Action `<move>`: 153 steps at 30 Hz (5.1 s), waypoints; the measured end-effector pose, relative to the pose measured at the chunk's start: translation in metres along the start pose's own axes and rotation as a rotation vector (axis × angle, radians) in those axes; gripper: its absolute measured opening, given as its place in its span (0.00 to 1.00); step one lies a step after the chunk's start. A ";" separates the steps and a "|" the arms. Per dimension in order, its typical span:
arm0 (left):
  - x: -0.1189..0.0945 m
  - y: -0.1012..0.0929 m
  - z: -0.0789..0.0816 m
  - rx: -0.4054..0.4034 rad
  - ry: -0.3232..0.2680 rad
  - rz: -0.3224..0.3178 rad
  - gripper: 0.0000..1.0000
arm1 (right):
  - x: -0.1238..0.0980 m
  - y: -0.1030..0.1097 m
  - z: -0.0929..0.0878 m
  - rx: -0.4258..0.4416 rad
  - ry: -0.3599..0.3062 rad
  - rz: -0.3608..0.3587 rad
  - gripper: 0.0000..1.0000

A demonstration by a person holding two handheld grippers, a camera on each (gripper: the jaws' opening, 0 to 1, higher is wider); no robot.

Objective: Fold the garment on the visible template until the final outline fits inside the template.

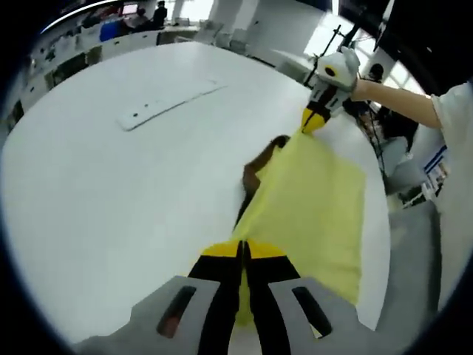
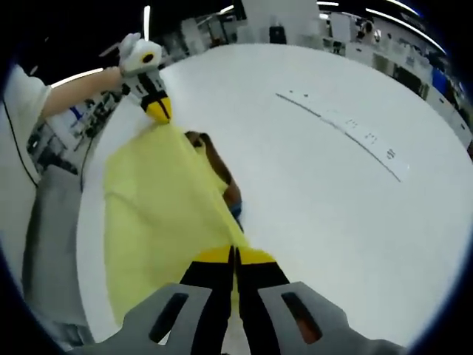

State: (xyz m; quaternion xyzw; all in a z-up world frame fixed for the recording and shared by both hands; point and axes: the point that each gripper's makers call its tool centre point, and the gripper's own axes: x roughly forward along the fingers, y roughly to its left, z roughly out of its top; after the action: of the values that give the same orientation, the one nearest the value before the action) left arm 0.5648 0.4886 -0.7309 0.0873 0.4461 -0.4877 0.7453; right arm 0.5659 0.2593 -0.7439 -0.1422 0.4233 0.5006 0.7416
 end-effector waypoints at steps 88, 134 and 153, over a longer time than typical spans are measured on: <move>-0.106 -0.094 -0.066 -0.224 -0.236 0.202 0.75 | -0.100 0.127 -0.042 0.349 -0.320 -0.268 0.64; -0.185 -0.198 -0.137 -0.225 -0.326 0.276 0.99 | -0.158 0.251 -0.080 0.374 -0.391 -0.243 0.97; -0.189 -0.214 -0.147 -0.232 -0.352 0.270 0.99 | -0.174 0.272 -0.087 0.367 -0.415 -0.233 0.99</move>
State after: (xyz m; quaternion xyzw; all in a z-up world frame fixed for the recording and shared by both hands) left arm 0.2841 0.5852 -0.6102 -0.0263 0.3469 -0.3367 0.8750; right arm 0.2648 0.2209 -0.6043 0.0517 0.3267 0.3457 0.8781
